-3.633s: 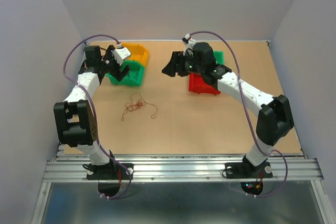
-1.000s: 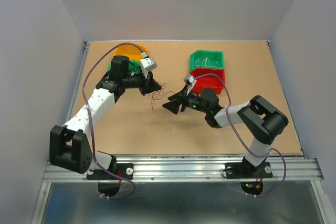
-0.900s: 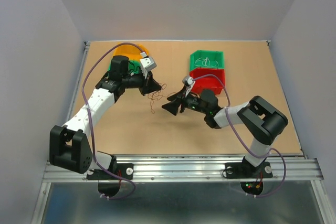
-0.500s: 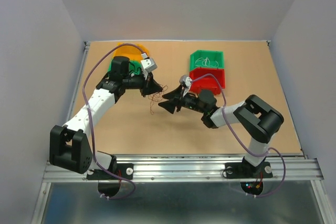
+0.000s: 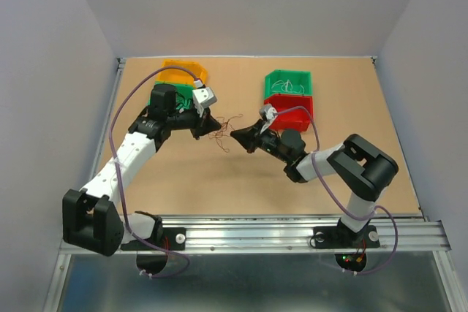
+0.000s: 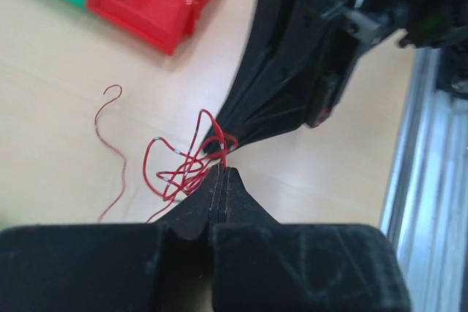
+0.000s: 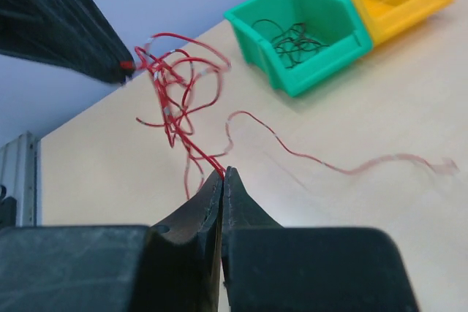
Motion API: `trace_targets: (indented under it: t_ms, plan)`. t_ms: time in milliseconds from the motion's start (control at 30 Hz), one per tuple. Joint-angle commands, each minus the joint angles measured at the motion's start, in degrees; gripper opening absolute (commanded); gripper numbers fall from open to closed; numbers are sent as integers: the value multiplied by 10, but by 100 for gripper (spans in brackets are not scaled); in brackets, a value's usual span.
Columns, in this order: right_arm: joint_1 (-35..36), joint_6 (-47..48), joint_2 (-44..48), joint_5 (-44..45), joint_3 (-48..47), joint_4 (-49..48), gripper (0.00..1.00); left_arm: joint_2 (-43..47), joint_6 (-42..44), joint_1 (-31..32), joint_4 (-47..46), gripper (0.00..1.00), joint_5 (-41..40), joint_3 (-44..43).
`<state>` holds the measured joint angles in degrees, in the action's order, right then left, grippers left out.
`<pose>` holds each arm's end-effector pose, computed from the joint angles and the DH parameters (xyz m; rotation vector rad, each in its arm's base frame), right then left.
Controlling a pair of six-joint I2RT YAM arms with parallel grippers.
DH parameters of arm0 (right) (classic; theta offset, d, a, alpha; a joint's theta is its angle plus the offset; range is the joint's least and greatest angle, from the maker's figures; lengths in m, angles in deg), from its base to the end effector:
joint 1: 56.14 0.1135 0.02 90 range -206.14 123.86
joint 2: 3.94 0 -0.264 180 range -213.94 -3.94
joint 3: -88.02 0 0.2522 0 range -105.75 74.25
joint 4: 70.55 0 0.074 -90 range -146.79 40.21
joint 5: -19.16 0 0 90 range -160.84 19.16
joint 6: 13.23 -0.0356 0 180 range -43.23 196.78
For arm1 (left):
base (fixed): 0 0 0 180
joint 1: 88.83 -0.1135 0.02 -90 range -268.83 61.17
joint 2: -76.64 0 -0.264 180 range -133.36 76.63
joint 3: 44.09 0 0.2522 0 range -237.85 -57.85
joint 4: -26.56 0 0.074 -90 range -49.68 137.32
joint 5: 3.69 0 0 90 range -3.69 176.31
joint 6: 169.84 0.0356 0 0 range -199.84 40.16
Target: Untangle the cables
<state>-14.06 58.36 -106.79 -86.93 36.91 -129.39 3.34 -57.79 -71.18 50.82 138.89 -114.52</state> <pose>0.2474 0.2367 0.1862 -0.5509 1.4406 1.0545 0.2593 -0.1122 0.3101 1.1629 1.5629 -0.8768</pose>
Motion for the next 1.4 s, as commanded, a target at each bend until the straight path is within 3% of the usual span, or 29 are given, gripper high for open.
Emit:
trace_targets:
  t_ms: [0, 133, 400, 533, 600, 700, 767, 900, 1100, 1367]
  plan:
    - [5, -6, 65, 121, 60, -54, 1, 69, -21, -5, -67, 0, -135, 18]
    - [5, -18, 160, 224, 131, -31, 1, 112, -56, -30, -128, 0, -324, 51]
    - [5, -29, 312, 350, 202, 72, 1, 134, -71, -99, -171, 0, -462, 56]
    - [5, -25, 396, 388, 222, 127, 1, 191, -60, -148, -196, 0, -520, 68]
    - [5, -18, 427, 371, 225, 162, 0, 211, -58, -160, -201, 0, -511, 73]
    - [5, -7, 460, 332, 207, 205, 0, 231, -63, -161, -177, 0, -407, 71]
    - [5, 3, 455, 325, 169, 263, 1, 229, -71, -161, -147, 0, -314, 62]
    - [5, 18, 395, 364, 99, 353, 0, 228, -63, -161, -123, 0, -246, 55]
    - [-8, 29, 308, 402, 42, 351, 0, 255, -57, -161, -131, 0, -180, 74]
    - [-71, 16, 226, 368, -14, 350, 1, 277, -49, -161, -131, 0, -107, 89]
